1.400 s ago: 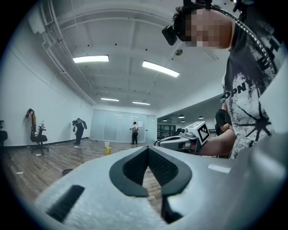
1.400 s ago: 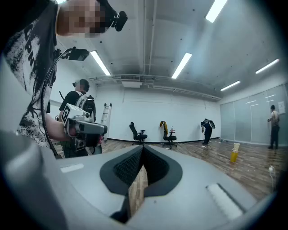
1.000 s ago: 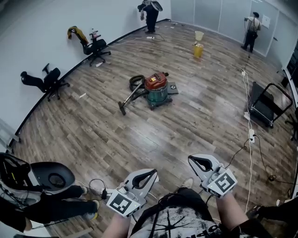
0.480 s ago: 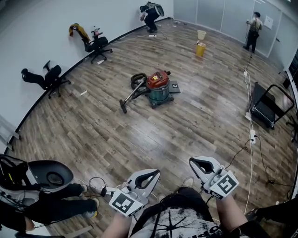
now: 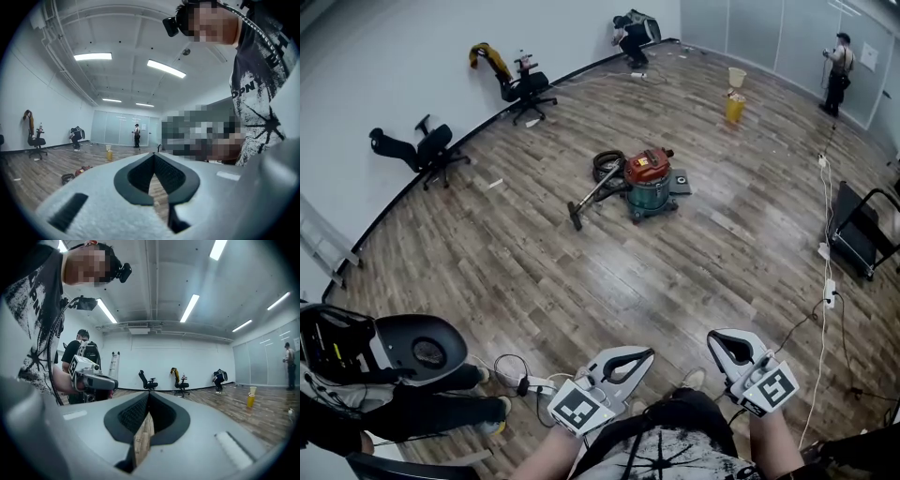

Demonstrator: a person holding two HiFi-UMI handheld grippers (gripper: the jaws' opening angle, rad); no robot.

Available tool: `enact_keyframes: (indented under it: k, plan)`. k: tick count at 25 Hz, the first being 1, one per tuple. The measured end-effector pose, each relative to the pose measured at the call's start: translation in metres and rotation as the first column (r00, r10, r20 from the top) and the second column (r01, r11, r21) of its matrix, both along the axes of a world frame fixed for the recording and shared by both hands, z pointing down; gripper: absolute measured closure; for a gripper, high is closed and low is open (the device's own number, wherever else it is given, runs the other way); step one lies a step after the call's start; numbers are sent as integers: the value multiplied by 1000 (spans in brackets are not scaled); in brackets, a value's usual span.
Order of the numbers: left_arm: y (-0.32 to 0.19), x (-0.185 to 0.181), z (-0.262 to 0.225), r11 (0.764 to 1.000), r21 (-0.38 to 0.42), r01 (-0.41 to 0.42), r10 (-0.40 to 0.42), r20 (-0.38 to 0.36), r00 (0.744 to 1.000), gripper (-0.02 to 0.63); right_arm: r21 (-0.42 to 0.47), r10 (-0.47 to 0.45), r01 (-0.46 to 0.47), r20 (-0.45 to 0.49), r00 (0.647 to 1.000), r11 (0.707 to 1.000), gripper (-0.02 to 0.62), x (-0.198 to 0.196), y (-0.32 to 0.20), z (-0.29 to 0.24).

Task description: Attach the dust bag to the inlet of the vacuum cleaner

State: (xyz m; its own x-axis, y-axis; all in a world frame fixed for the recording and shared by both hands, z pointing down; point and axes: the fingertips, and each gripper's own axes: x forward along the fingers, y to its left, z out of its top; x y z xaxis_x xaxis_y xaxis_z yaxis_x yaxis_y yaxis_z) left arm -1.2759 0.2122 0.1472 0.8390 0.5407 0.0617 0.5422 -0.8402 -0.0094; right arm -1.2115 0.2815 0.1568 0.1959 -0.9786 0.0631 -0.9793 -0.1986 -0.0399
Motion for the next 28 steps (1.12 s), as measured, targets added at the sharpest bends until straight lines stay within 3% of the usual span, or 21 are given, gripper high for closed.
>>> enact_keyframes:
  k: [4, 8, 14, 23, 28]
  plan:
    - [4, 9, 3, 1000, 12, -11, 11, 26, 1000, 606, -16, -3, 3, 6, 1000, 1000, 591, 2, 5, 6]
    - [11, 22, 6, 1000, -6, -22, 22, 31, 999, 607, 29, -3, 4, -38, 999, 1000, 591, 11, 6, -2]
    - [34, 62, 13, 998, -23, -51, 52, 32, 998, 607, 42, 10, -10, -11, 1000, 999, 591, 44, 28, 7]
    - [98, 173, 6, 993, -60, -100, 102, 25, 994, 607, -11, 63, -63, 17, 998, 998, 591, 149, 97, 15]
    - [141, 231, -8, 991, -63, -120, 120, -12, 993, 606, 33, 69, -69, -17, 997, 997, 591, 201, 138, 9]
